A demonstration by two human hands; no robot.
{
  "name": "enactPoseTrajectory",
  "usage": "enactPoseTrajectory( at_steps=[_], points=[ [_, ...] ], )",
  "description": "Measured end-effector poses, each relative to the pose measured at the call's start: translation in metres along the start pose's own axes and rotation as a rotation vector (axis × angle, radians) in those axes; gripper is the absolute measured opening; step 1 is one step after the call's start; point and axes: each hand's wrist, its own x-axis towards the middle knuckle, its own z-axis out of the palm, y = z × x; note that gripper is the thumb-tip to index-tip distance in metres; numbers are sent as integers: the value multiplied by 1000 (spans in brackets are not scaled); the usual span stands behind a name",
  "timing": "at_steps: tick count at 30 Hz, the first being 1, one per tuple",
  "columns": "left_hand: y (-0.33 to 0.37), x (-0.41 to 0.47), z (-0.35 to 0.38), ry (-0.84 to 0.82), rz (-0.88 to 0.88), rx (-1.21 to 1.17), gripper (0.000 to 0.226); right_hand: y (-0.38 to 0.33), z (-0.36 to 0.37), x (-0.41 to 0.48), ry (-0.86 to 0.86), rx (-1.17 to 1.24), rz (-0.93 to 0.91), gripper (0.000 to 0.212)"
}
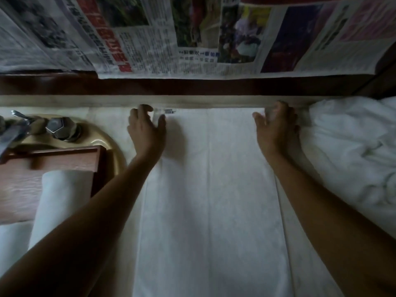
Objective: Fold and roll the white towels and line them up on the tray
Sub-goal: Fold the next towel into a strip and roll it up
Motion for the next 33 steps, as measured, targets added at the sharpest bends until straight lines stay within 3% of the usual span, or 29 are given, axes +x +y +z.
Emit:
enactPoseTrajectory(
  at_steps=[3,6,12,17,21,23,29,33],
  points=[
    [28,-40,20,-169,355,60,43,-26,7,-42,-98,-80,-302,67],
    [24,-50,42,-433,496,231,60,-33,26,-69,-366,-294,-484,72],
    [-41,-5,17,-442,390,417,64,12,8,-19,-397,-469,-394,78],
    [-24,-26,-3,-376,425,482,70,-3,-7,-36,-400,-356,-343,69],
    [2,-96,12,-459,562,339,63,-20,1,-116,-404,-348,-556,63],
    [-12,-105,11,-514,544,353,61,-7,0,-128,-410,-365,-603,61],
    [-61,-70,-36,-489,353,473,69,50,-39,-86,-342,-425,-379,69],
    [-23,-121,-37,-419,434,347,68,22,-46,-150,-293,-311,-395,69]
  ],
)
